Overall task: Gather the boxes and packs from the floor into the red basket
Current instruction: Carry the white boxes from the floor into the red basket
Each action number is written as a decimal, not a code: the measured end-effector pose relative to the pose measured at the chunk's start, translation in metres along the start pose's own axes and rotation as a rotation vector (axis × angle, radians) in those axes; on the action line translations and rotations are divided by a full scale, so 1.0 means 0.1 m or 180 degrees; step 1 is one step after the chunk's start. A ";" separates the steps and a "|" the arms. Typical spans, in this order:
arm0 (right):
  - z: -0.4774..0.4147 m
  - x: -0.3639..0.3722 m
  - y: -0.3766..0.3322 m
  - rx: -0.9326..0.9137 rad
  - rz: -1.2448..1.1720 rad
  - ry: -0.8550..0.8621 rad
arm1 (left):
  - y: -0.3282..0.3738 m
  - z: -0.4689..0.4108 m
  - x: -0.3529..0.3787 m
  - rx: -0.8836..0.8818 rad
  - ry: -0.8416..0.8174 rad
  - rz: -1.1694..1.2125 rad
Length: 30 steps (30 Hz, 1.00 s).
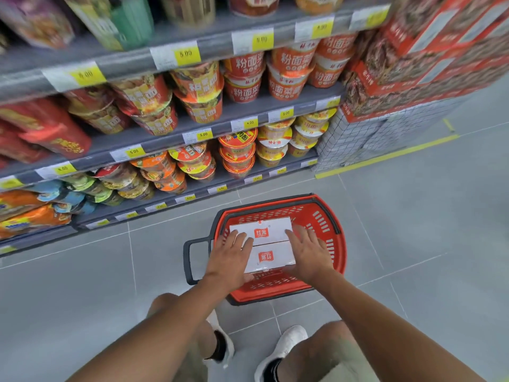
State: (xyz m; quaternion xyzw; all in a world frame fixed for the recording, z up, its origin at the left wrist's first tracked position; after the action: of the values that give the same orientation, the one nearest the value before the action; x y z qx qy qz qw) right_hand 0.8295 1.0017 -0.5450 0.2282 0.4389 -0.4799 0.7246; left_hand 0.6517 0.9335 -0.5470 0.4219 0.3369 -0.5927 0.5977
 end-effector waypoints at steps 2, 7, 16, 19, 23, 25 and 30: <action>0.20 -0.36 -0.05 0.0044 -0.0067 0.0048 | 0.01 0.13 -0.35 -0.0015 0.0034 0.0010; 0.73 -1.36 -0.15 0.0179 -0.0178 0.0209 | 0.03 0.51 -1.35 0.0113 0.0316 -0.0001; 1.38 -2.87 -0.55 0.0367 -0.0109 0.0745 | -0.21 1.04 -2.83 0.0323 0.0835 0.0041; 1.42 -3.21 -0.77 0.0242 -0.0121 0.0850 | -0.41 1.23 -3.13 0.0249 0.1047 0.0033; 1.35 -3.56 -1.14 -0.0102 -0.0073 0.0969 | -0.83 1.57 -3.27 -0.0166 0.1116 0.0131; 1.31 -3.70 -1.32 -0.0330 -0.0114 0.1057 | -1.02 1.77 -3.29 -0.0402 0.1187 0.0151; 1.18 -4.00 -1.87 -0.1066 0.0189 0.1041 | -1.50 2.40 -3.26 -0.1200 0.1271 0.0239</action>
State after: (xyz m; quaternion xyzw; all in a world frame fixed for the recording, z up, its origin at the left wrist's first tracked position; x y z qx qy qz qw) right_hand 0.6496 1.0295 -0.1252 0.1923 0.6170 -0.3356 0.6854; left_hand 0.4560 0.8639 -0.1681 0.4238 0.5365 -0.4022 0.6090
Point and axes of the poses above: each hand's wrist, its own z-axis away from the middle knuckle, its own x-axis out of the palm, y = z × x, the point moved 8 cm from there along -z, towards the middle knuckle, and after that the axes turned 3 degrees about z, right-handed, at the moved point
